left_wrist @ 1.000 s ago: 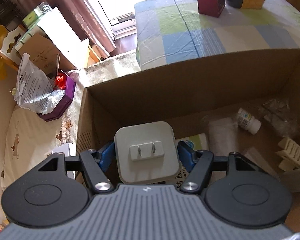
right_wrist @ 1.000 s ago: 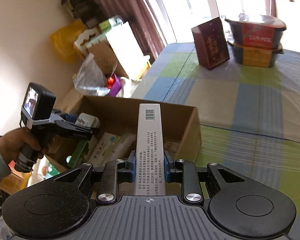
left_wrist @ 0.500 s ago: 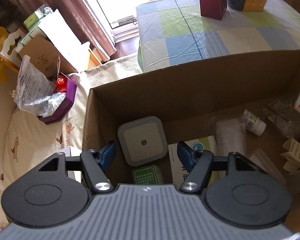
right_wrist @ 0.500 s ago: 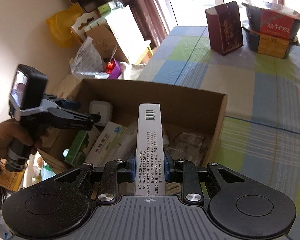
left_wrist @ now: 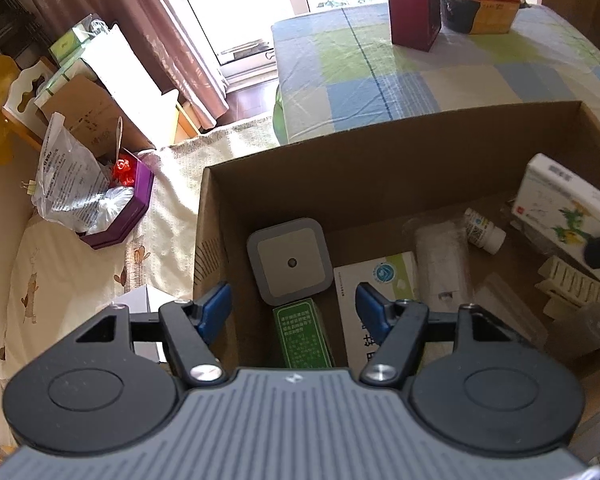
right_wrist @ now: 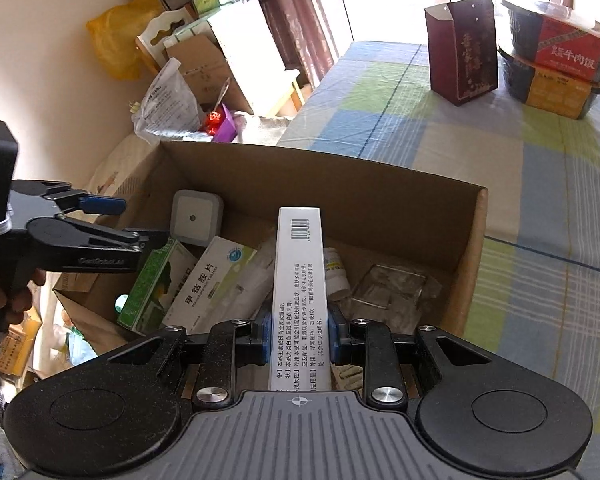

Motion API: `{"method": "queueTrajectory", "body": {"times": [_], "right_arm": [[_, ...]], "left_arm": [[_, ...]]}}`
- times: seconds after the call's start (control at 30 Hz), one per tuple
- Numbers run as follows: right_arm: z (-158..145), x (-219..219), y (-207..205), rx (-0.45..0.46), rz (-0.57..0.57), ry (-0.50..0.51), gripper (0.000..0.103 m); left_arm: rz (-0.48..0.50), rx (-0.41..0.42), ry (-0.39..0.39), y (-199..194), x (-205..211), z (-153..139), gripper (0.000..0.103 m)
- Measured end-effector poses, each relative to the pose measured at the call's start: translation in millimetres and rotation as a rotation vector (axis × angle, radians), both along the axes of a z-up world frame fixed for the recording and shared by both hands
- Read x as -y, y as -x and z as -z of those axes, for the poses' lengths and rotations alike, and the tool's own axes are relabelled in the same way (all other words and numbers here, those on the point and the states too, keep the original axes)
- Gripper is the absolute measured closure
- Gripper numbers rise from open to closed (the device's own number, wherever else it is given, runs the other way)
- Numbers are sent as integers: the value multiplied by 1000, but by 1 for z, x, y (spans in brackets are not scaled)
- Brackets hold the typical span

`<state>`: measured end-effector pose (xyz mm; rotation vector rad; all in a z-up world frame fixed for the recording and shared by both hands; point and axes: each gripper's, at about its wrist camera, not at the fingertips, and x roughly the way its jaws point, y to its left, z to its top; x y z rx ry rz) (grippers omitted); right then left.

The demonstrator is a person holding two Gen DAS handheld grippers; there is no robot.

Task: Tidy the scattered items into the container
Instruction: 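Open left gripper to drop plug adapter in box while right gripper releases medicine box inside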

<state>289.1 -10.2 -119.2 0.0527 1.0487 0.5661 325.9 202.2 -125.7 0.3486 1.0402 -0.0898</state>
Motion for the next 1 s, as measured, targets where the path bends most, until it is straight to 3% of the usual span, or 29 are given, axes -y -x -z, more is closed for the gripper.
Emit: {"method": "queueTrajectory", "body": {"times": [0.77,0.87,0.9,0.93,0.97,1.0], "right_arm": [[11,-27,-17,28,-33,74,74],[10,-33,-20,66,-40,66,74],[9,-35,-21,83,-45,61,71],[9,-38,-21,93,-52,65,59],[9,-41,-21,102,-60,70,26],[7,-41,-18,127,-53,60,16]], "left_arm": [[-3,23,59,23,-11,-12,37],[-13,22,65,24,-13,-11,37],[-16,21,67,25,-14,-11,36],[-20,21,71,25,-14,-11,33],[-24,21,74,26,-14,-11,30],[-26,20,77,27,-14,-11,29]]}}
